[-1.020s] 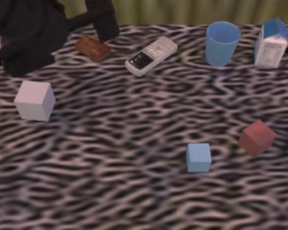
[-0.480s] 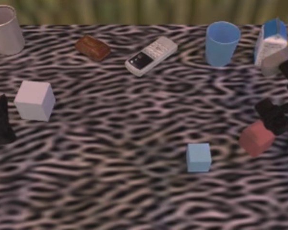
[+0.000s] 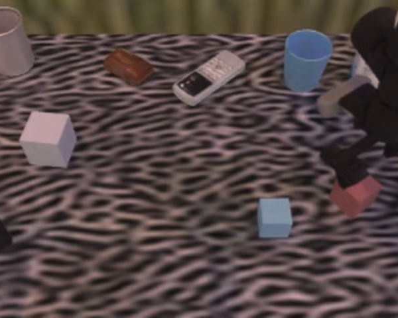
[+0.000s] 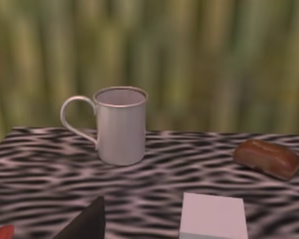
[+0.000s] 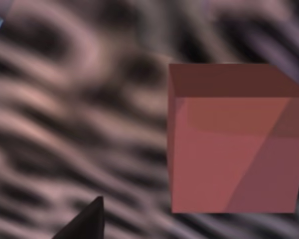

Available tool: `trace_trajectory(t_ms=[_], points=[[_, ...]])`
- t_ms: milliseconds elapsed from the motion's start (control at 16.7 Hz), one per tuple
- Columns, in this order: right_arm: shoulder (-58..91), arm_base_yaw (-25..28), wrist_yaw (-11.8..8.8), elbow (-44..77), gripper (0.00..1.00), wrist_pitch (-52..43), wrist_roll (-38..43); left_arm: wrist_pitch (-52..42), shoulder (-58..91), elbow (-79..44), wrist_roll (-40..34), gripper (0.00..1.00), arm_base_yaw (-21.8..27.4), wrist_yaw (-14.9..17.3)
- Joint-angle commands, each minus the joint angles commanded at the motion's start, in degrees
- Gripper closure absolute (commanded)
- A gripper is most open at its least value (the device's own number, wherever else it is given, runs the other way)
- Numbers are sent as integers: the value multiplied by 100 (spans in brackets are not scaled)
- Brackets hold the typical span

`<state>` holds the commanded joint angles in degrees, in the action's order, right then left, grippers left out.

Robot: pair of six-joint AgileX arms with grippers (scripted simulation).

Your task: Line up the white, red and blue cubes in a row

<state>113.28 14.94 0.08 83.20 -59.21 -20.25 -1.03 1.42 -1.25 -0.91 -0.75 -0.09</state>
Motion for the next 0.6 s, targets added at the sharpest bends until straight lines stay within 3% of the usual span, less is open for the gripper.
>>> trace_trajectory(t_ms=[420,600], points=[[143,-9,1,95,0,-40,-22,103,-142,125,91,0,-40,9],[314,6,2,-117,0,351,-24,103,-142,125,91,0,-40,9]])
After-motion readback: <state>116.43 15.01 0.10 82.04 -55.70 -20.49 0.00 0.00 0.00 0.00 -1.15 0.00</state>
